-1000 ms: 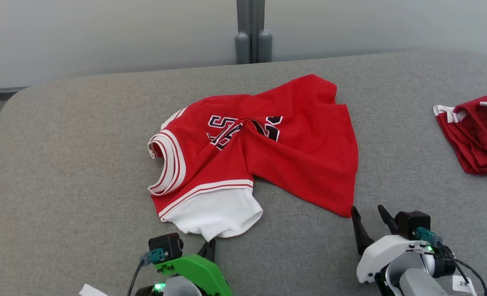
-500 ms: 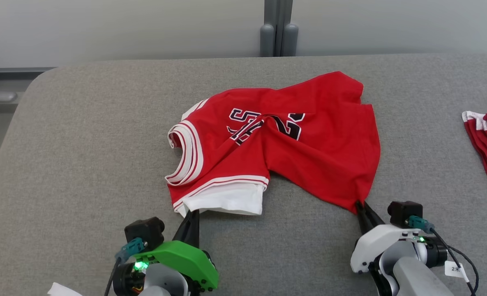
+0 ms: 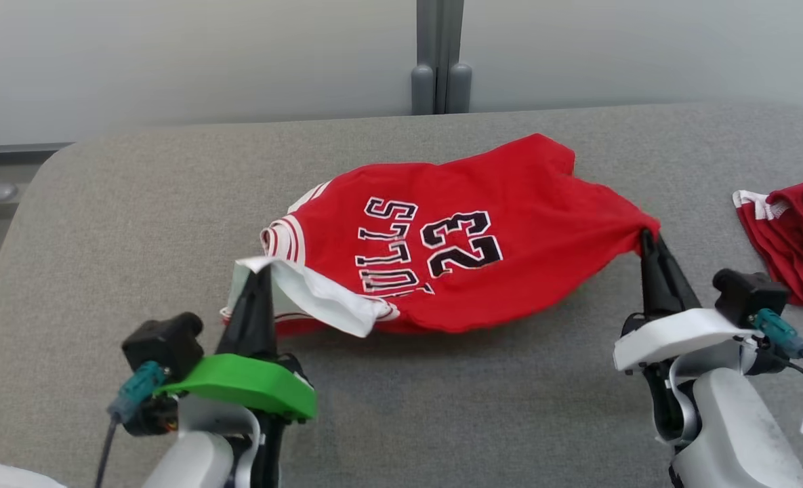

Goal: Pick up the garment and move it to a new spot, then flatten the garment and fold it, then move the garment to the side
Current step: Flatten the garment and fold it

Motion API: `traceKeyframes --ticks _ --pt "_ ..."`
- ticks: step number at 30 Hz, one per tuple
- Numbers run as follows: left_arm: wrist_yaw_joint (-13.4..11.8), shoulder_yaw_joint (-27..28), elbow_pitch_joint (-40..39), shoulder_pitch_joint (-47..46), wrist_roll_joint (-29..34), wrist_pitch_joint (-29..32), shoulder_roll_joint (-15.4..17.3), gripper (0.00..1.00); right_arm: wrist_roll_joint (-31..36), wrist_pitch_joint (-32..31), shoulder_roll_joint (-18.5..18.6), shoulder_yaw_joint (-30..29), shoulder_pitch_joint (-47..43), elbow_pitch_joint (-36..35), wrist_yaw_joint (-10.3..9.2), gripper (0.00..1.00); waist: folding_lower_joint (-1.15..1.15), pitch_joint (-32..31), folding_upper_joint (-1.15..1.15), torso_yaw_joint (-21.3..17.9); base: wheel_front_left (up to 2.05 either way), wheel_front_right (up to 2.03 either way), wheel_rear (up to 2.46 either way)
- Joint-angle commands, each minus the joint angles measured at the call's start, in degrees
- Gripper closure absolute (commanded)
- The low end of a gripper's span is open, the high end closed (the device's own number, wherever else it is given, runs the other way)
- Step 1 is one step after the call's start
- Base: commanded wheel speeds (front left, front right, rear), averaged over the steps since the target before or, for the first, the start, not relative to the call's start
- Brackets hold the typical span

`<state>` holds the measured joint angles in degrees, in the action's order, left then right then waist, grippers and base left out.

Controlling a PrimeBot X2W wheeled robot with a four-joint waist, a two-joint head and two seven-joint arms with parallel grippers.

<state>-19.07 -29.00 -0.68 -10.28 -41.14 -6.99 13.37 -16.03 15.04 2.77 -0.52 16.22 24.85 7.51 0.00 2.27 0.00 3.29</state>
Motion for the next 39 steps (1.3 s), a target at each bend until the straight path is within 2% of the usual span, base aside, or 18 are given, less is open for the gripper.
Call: traceKeyframes --ticks 1,10,17,23,28,32,36,39 --pt "-0.66 1.04 -2.03 -1.4 1.07 -0.36 1.46 1.0 0.33 0.17 0.21 -0.55 -1.13 -3.12 -0.05 1.0 0.0 -1.65 0.0 -1.04 0.0 0.0 0.0" --pt "-3.4 5.83 -18.58 -5.9 4.92 2.29 8.91 1.0 2.91 -0.51 0.22 -2.71 -3.93 -22.31 -0.05 1.0 0.0 -4.61 0.0 -3.08 0.0 0.0 0.0" --pt "-4.54 7.53 -32.74 -12.44 9.11 8.0 14.78 1.0 6.09 -5.85 0.21 -3.9 -5.84 -40.06 -0.05 1.0 0.0 -5.35 0.0 -4.86 0.0 0.0 0.0" --pt "-4.45 6.92 -37.32 -18.28 10.75 13.11 16.31 1.0 7.45 -10.79 0.19 -4.7 -7.02 -49.85 -0.05 1.0 0.0 -3.75 0.0 -6.11 0.0 0.0 0.0" --pt "-2.87 5.2 -33.2 -23.2 9.5 15.21 14.84 1.0 6.83 -13.42 0.19 -4.11 -4.36 -47.64 -0.05 1.0 0.0 1.48 0.0 -6.87 0.0 0.0 0.0" --pt "0.12 4.62 -25.5 -30.7 8.81 15.85 13.59 1.0 8.05 -14.02 0.21 -2.18 3.49 -40.17 -0.05 1.0 0.0 8.43 0.0 -7.72 0.0 0.0 0.0" --pt "4.06 4.35 -13.9 -44.18 9.49 15.23 11.11 1.0 9.38 -12.5 1.82 -0.65 19.33 -28.41 -0.05 1.0 0.0 15.49 0.0 -8.17 0.0 0.0 0.0" --pt "6.13 4.43 -4.64 -54.92 10.75 13.28 8.27 1.0 10.52 -10.16 2.53 0.25 32.02 -19.53 -0.04 1.0 0.0 19.48 0.0 -7.93 0.0 0.0 0.0"
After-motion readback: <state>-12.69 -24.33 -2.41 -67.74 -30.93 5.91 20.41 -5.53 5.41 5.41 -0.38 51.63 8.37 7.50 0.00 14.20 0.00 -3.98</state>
